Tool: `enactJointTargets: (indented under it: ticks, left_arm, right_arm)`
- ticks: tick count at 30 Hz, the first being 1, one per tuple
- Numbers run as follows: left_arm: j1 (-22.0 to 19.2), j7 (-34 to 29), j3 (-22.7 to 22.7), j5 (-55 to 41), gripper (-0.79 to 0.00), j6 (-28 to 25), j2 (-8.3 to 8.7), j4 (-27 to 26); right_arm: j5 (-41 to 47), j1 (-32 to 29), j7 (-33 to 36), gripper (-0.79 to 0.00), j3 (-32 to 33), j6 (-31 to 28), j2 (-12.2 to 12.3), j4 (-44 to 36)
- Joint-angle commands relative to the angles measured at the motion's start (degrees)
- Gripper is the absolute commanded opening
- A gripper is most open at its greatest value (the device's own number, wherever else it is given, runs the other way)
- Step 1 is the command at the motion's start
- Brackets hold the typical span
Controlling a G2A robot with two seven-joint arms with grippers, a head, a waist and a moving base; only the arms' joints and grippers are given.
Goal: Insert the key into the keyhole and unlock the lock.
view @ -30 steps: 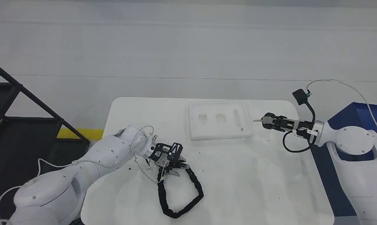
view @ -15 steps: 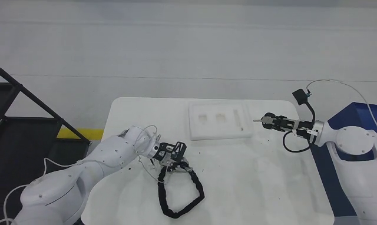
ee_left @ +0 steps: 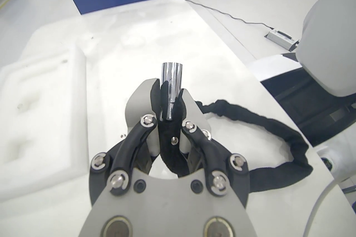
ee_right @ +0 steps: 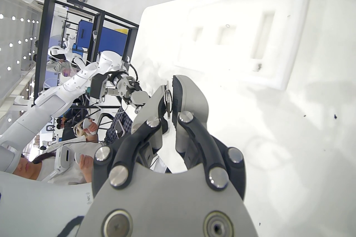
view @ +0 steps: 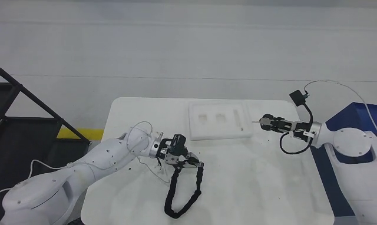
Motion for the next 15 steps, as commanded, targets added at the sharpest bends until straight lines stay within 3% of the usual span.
enactJointTargets:
  ticks: [1, 8, 15]
  left_arm:
    - [-0.3, 1.2, 0.0, -0.9, -0.785, 1.2, 0.75, -1.8]
    - [-2.4, 6.3, 0.0, -3.3, -0.785, 6.3, 2.18, -6.2]
    - [-4.6, 6.8, 0.0, -4.5, -0.785, 6.8, 1.32, -9.3]
  right_arm:
    - [-0.2, -0.9, 1.1, -0.785, 0.3, 2.4, 0.2, -2.3]
    - [-2.0, -7.9, 2.1, -0.785, 2.5, 7.8, 1.0, -15.2]
    - [-0.2, -12.5, 0.9, -0.785, 6.1, 9.2, 1.4, -22.4]
